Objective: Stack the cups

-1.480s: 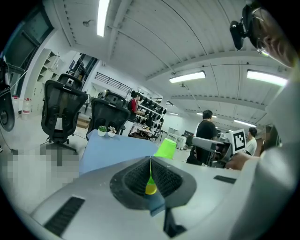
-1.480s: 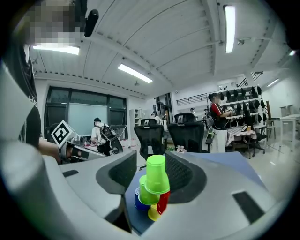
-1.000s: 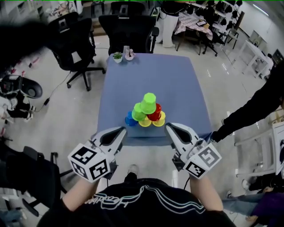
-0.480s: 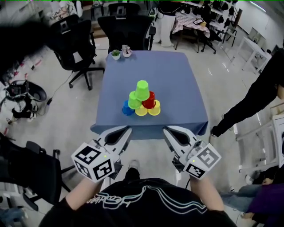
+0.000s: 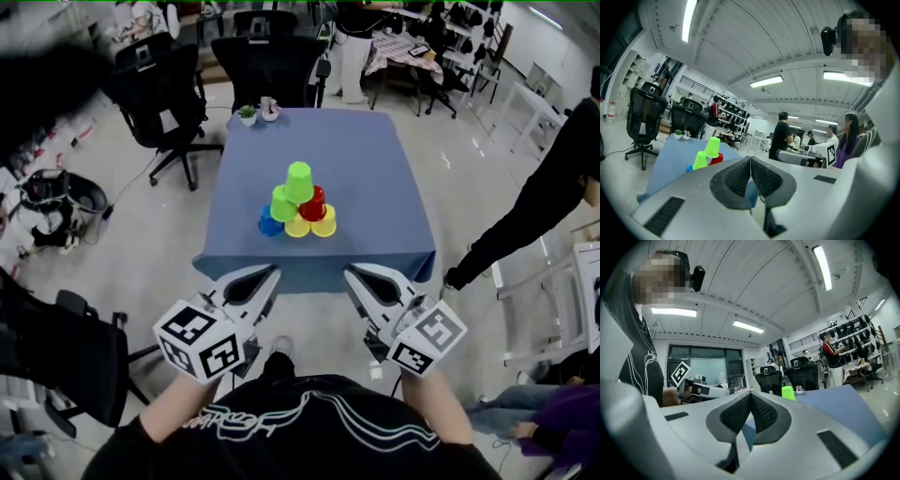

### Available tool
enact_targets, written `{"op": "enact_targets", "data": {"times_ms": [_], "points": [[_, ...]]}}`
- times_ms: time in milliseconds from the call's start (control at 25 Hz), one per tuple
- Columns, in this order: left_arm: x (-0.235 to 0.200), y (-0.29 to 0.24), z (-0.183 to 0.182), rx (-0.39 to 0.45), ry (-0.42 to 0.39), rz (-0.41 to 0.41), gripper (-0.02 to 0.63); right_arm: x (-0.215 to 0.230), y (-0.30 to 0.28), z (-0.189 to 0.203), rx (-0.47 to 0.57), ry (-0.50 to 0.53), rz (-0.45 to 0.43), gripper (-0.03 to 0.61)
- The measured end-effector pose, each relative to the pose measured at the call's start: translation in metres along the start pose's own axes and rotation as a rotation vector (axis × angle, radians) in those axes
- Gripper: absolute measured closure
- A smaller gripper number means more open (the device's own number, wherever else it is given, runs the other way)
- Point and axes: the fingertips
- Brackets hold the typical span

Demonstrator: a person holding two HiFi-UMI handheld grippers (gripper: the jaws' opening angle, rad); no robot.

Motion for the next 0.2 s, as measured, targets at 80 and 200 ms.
{"op": "enact_targets", "data": {"times_ms": [80,200], "points": [[0.0042,0.0011,0.0010,0.001,-0.002,0.000,0.589,-0.0015,0.0035,-0.0013,-0.001,0.001,-0.002,0.552],[0.0101,0.0016,0.0030,0.000,-0.007,0.002,0.589,-0.0031,0.0085,-0.0025,-0.007,0.010,-0.004,0.552]]}}
Point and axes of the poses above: the fingertips, and each gripper's own axes: y backward along the fingers, x to its right, z out of its underside, and after that the axes turned 15 degrees about y, right-handed
